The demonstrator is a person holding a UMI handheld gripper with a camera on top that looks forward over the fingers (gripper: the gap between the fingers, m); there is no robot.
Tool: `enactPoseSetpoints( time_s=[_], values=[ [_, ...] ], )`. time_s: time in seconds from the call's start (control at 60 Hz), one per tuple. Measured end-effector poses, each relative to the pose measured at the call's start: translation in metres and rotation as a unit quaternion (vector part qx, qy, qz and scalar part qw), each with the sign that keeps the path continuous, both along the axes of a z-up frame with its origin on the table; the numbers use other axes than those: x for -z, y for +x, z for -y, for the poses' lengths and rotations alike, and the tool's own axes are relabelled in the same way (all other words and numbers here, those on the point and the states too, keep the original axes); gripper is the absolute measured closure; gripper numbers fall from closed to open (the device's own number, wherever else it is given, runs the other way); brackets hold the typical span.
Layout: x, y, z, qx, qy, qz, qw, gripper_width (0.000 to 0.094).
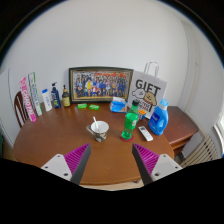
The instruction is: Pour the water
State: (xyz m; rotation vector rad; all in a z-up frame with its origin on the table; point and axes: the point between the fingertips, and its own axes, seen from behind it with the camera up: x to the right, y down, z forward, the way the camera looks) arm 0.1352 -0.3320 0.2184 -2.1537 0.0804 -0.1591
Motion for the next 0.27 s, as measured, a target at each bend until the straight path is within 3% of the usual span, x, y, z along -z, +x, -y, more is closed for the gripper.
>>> enactPoseSetpoints(
  time_s=[0.267],
  values=[
    [-0.005,-0.007,0.022,-0.002,0.000,0.002,1.000,0.0083]
  ],
)
